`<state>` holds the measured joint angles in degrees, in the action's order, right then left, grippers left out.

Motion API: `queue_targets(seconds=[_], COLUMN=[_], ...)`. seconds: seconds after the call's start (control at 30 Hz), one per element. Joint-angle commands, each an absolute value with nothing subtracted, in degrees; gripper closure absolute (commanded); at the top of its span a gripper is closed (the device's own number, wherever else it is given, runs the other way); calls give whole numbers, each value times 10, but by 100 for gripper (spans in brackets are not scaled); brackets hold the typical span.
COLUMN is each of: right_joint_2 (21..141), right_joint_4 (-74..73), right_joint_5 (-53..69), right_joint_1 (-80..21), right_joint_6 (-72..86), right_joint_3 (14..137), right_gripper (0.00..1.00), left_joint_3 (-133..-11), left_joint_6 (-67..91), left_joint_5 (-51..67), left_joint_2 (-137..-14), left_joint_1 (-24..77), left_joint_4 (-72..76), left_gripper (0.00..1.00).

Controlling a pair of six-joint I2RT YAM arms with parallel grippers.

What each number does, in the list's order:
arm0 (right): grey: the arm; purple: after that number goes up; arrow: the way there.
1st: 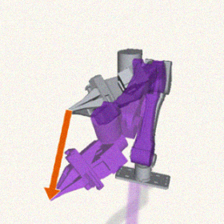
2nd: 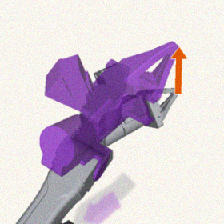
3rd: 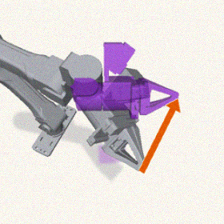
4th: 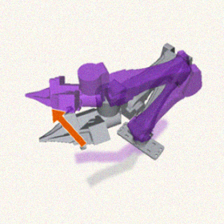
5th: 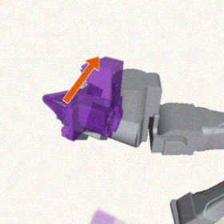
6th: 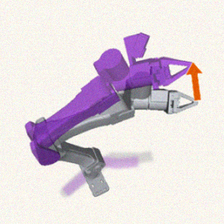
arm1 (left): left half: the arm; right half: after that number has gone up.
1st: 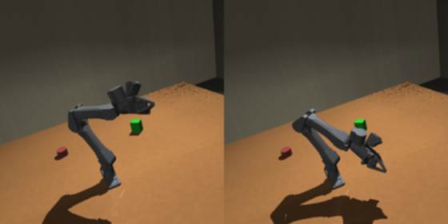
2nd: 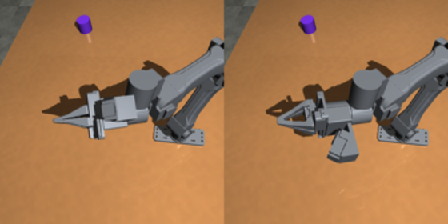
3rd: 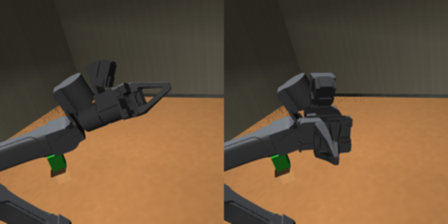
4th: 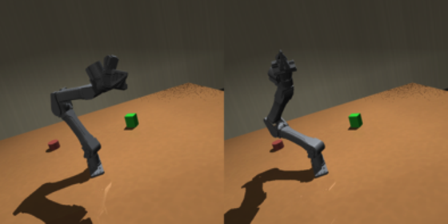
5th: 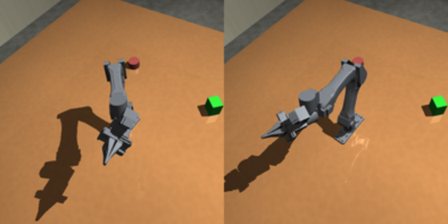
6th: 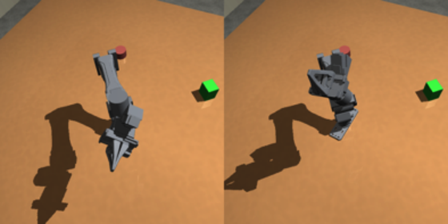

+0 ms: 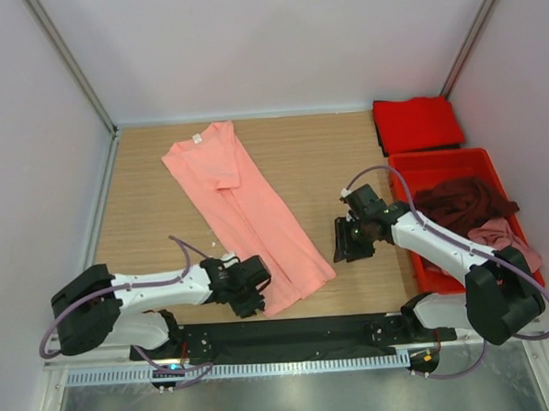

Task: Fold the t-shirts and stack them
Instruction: Fold the tshirt

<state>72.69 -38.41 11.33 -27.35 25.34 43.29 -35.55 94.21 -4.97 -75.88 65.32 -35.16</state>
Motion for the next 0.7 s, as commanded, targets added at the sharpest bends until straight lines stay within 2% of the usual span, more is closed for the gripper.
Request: queue_targets(seconds=[0.0, 0.13, 0.4, 0.53, 0.67], right_joint_2=[715, 732, 763, 767, 778], right_joint_4=[-359, -340, -319, -319, -309], right_joint_5=[115, 137, 128, 117, 118], right_joint_1=[-303, -324, -330, -330, -330], right_joint_6=[289, 300, 308, 306, 306], right_joint_3=[424, 406, 391, 390, 385], right_gripper=[56, 58, 60, 62, 63], left_joint_3=[-307, -281, -173, -156, -143], left_joint_6=[954, 962, 976, 987, 989], left_joint_5=[-94, -103, -120, -136, -127], left_joint_2=[-706, -615, -448, -421, -453], left_joint_1=[657, 657, 657, 657, 657], left_joint_4=[-461, -445, -298, -283, -248], left_gripper=[70, 56, 48, 46, 45])
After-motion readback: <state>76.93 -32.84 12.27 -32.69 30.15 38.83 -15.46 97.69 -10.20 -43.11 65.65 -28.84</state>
